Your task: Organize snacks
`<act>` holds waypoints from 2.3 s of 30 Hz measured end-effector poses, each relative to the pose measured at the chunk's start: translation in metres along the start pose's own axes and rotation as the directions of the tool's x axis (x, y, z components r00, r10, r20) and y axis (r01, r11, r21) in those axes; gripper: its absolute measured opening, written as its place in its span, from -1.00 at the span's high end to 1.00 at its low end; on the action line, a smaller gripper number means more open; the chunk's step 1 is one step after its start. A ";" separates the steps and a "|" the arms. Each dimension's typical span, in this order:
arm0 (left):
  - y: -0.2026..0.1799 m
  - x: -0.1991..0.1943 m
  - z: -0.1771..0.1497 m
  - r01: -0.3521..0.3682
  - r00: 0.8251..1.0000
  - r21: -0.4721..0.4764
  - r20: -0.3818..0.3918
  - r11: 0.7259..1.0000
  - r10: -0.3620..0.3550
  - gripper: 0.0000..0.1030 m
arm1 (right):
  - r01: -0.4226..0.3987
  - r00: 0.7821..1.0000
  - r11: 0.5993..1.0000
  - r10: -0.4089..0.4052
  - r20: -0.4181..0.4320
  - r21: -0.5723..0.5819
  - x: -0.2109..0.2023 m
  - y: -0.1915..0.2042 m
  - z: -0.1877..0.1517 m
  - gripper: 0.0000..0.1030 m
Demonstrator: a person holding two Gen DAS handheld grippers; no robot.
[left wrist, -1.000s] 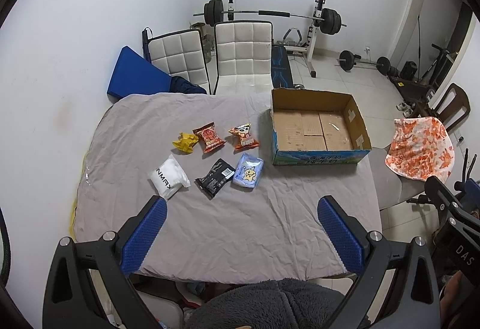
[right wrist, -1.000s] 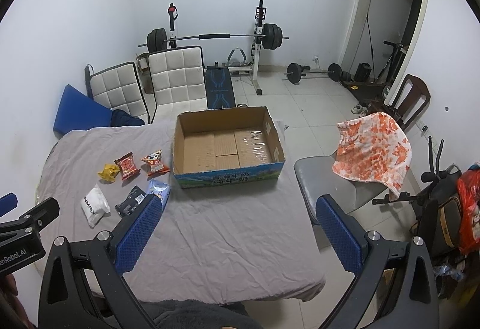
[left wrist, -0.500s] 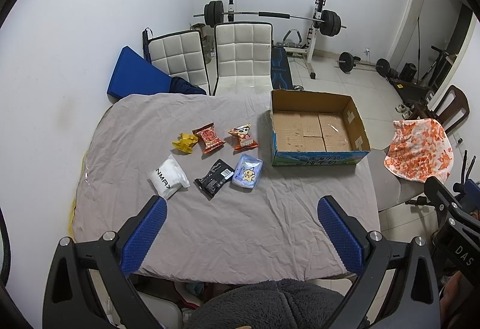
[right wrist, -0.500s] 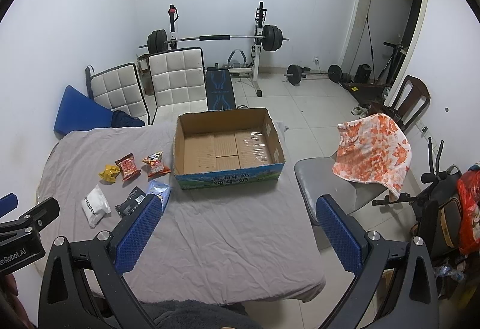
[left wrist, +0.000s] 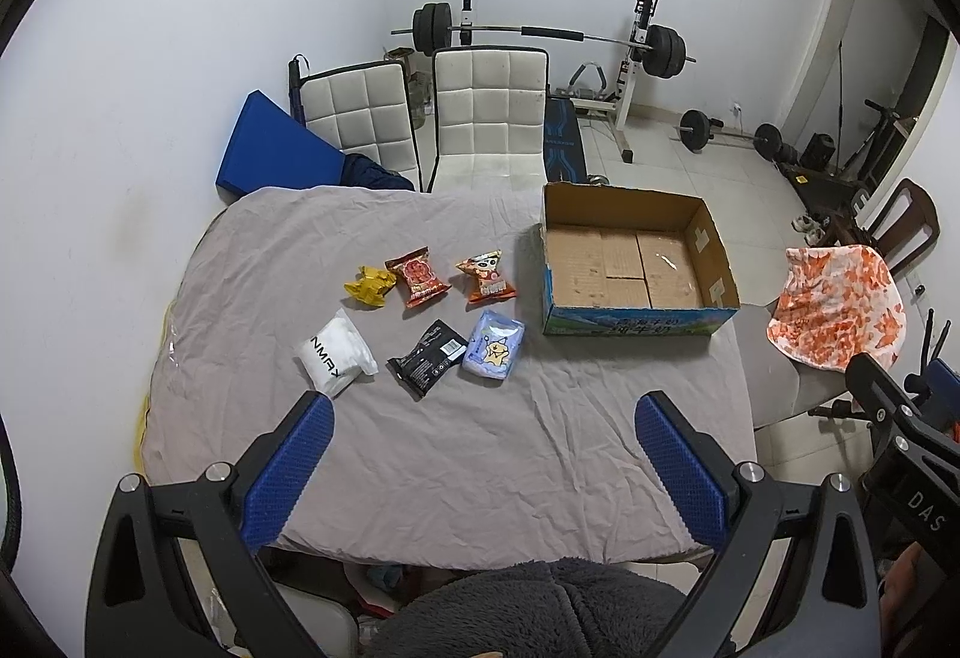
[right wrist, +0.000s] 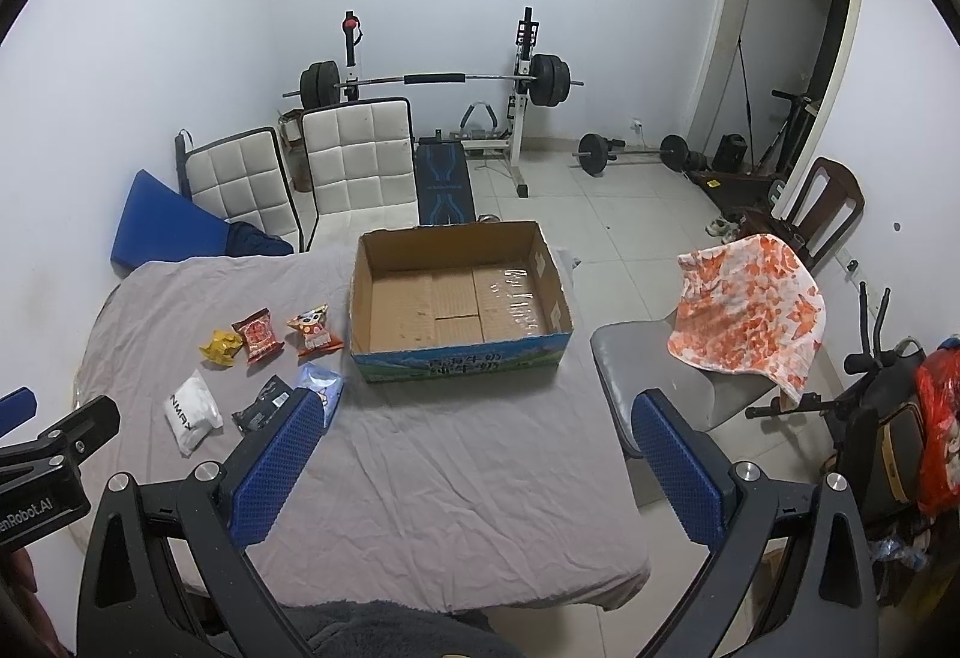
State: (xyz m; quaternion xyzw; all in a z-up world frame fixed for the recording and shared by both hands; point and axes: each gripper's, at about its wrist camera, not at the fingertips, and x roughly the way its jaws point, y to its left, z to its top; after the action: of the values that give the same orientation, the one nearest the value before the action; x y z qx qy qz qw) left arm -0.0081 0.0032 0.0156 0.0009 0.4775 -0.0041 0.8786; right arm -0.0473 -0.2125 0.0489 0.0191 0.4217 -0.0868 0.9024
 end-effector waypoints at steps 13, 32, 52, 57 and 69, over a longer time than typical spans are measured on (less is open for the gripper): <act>0.003 0.001 -0.001 0.001 1.000 0.001 0.000 1.000 -0.001 -1.00 | -0.001 1.000 1.000 0.001 0.000 0.003 0.001 0.002 0.001 -1.00; 0.029 0.030 0.028 -0.109 0.994 -0.082 0.016 0.991 0.111 -1.00 | -0.147 0.977 0.988 0.151 -0.151 0.037 0.086 0.013 0.012 -1.00; 0.199 0.276 0.012 -0.190 0.913 -0.155 -0.390 0.970 0.116 -1.00 | -0.264 0.744 0.953 0.300 -0.597 0.149 0.401 0.199 -0.063 -1.00; 0.216 0.345 0.002 -0.102 0.900 0.092 -0.416 0.991 0.131 -1.00 | -0.223 0.699 0.968 0.238 -0.674 0.112 0.452 0.239 -0.080 -1.00; 0.213 0.461 -0.025 0.264 0.832 0.466 -0.553 0.845 0.046 -1.00 | -0.152 0.653 0.988 0.114 -0.748 0.019 0.509 0.300 -0.110 -1.00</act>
State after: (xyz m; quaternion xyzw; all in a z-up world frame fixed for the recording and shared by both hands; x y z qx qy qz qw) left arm 0.2239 0.2136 -0.3854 0.2130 0.6865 -0.1857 0.6700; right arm 0.2414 0.0233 -0.4228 0.0633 0.7537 0.0045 0.6542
